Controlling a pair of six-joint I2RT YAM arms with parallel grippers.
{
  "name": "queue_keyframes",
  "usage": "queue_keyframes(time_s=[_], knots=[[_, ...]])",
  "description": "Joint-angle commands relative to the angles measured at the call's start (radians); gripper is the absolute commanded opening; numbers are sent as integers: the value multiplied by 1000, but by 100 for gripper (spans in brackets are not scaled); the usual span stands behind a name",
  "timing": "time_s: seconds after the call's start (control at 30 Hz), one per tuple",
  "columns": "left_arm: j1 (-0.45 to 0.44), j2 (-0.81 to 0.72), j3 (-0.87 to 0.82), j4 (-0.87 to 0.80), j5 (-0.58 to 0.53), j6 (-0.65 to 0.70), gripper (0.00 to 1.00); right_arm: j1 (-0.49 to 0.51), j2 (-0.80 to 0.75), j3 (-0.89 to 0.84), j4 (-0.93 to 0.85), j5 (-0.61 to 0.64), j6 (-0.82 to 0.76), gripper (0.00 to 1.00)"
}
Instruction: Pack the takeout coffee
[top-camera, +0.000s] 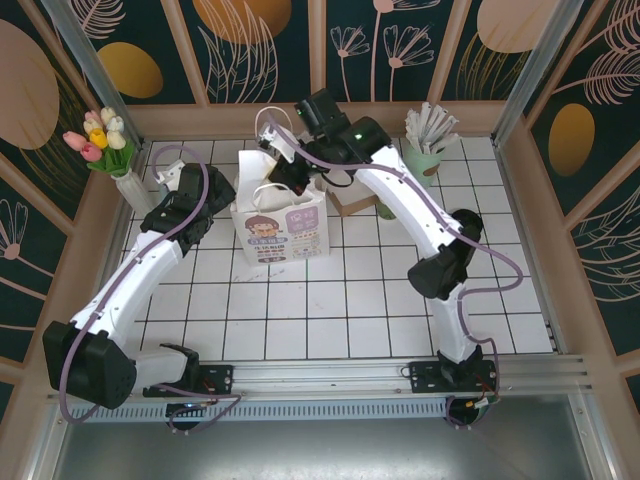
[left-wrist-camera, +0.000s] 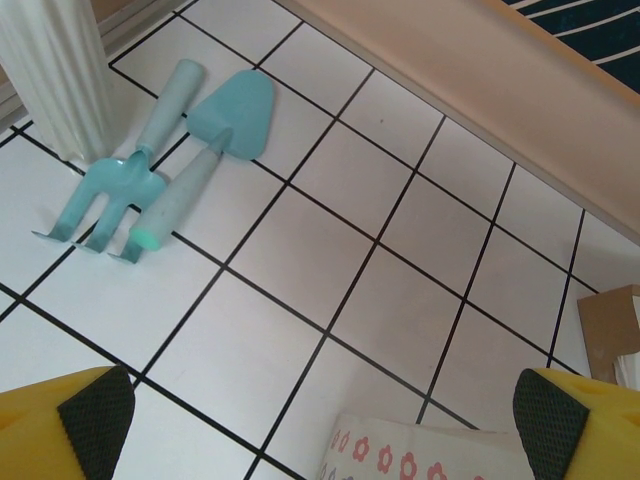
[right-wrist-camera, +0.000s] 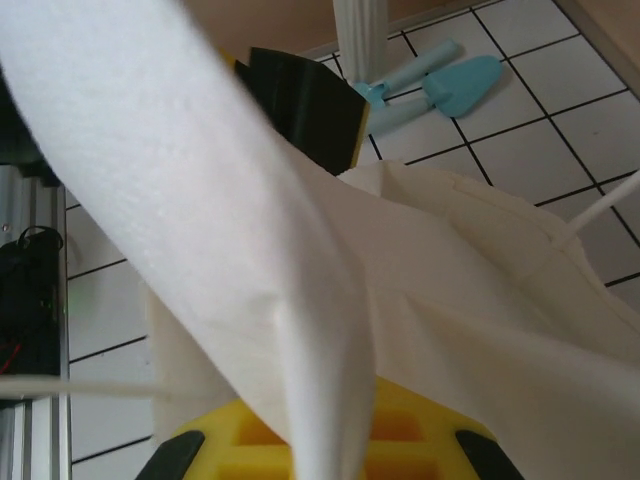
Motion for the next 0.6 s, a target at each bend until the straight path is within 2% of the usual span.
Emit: queue_keyframes(time_s=[0.0,0.17,0.3,0.43,0.57], knots=[[5,5,-12,28,14,8,98,-1,37,19,63,-7,64,0],[4,0,-16,45,29,17,98,-16,41,14,71,-34,107,0],[4,-3,-18,47,31,19,99,-22,33,-77,90,69,169,0],[5,3,-14,42,33,20,98,-8,59,-89,109,111,286,0],[6,-9,-16,44,34,14,99,3,56,-94,51,139,261,9]])
